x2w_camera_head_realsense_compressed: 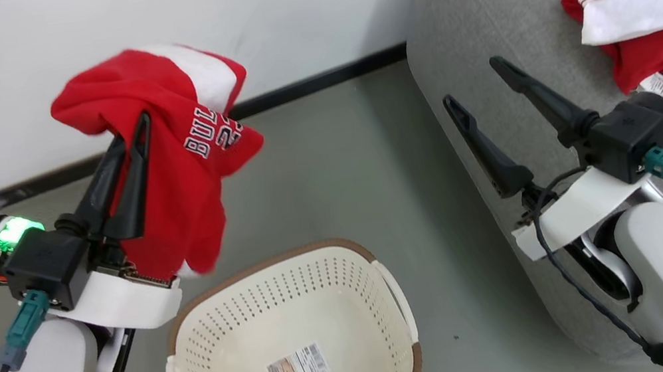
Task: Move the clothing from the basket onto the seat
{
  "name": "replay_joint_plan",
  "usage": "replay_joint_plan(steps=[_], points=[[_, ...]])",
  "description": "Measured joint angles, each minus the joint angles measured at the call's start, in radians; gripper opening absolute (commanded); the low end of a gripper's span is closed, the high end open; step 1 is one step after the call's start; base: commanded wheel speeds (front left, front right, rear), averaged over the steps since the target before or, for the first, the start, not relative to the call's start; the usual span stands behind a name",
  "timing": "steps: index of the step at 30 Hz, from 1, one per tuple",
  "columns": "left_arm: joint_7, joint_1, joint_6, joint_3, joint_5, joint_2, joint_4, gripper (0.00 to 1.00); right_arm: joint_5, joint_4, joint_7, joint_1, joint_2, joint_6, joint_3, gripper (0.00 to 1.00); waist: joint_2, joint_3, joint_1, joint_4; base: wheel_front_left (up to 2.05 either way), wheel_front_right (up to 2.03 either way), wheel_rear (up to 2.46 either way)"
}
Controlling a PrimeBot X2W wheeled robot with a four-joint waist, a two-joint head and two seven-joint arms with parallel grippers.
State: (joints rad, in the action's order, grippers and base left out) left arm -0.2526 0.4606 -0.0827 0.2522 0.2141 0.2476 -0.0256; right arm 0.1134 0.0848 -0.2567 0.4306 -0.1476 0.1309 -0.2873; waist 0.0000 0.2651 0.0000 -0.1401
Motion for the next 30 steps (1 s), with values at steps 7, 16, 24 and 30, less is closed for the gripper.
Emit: replay_joint_plan(steps=[7,16,24,30], points=[[0.0,-0.017,-0.01,0.04,0.012,-0.008,-0.012,0.0,0.021,0.034,0.0,-0.038,-0.029,0.0,-0.046,1.0,0.0,-0.082,0.0,0.012,0.0,0.0,0.0],[0.006,-0.022,-0.027,0.105,0.04,-0.022,-0.016,0.0,0.076,0.082,0.0,-0.056,-0.075,0.0,-0.172,1.0,0.0001,-0.175,0.0001,0.028,0.0,0.0,0.0],[0.024,-0.022,-0.036,0.169,0.052,-0.041,-0.024,0.0,0.167,0.099,0.01,-0.052,-0.125,0.0,-0.358,1.0,0.0,-0.241,0.0,0.044,0.0,0.0,0.0],[0.033,-0.02,-0.036,0.204,0.068,-0.063,-0.035,0.0,0.285,0.096,0.041,-0.02,-0.158,0.0,-0.446,1.0,0.0,-0.278,0.0,0.056,0.0,0.0,0.0]])
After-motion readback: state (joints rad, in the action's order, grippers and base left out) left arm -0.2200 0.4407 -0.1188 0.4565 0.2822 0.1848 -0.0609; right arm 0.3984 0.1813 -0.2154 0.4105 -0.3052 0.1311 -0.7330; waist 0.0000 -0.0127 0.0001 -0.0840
